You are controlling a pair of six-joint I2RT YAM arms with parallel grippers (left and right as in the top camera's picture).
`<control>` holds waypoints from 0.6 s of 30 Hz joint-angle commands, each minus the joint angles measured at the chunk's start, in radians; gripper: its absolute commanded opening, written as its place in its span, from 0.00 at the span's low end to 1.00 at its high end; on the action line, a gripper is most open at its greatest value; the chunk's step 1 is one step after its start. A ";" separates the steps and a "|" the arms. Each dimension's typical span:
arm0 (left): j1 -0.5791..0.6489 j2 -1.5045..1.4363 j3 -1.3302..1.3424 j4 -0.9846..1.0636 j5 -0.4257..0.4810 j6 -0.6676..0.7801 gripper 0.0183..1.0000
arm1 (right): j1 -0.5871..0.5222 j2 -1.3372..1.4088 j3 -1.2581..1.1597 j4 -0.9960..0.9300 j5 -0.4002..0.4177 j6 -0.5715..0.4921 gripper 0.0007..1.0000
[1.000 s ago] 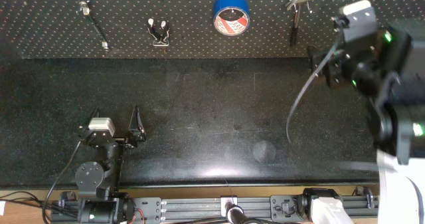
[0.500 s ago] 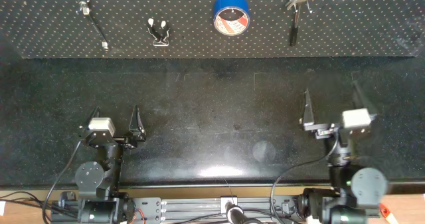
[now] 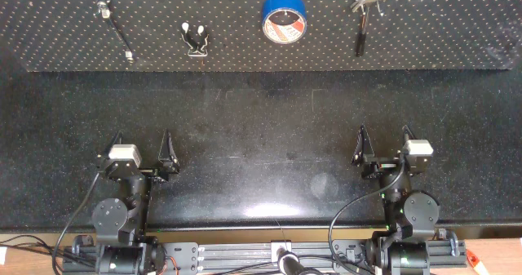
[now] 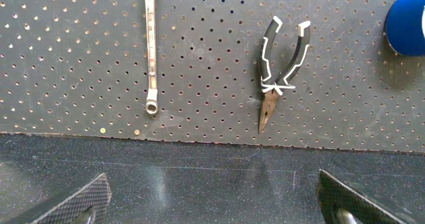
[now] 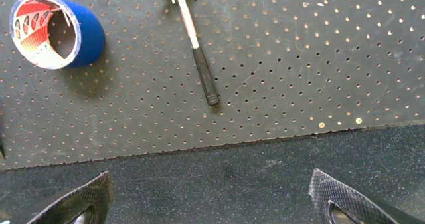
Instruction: Place Tools Onto Pegboard
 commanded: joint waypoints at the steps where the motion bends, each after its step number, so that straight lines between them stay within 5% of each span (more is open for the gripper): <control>1: -0.004 -0.008 -0.002 -0.007 0.000 0.006 1.00 | 0.006 -0.013 -0.003 -0.009 0.015 -0.106 0.96; 18: -0.004 -0.008 -0.002 -0.007 0.000 0.006 1.00 | 0.006 -0.013 -0.003 -0.008 0.011 -0.153 0.96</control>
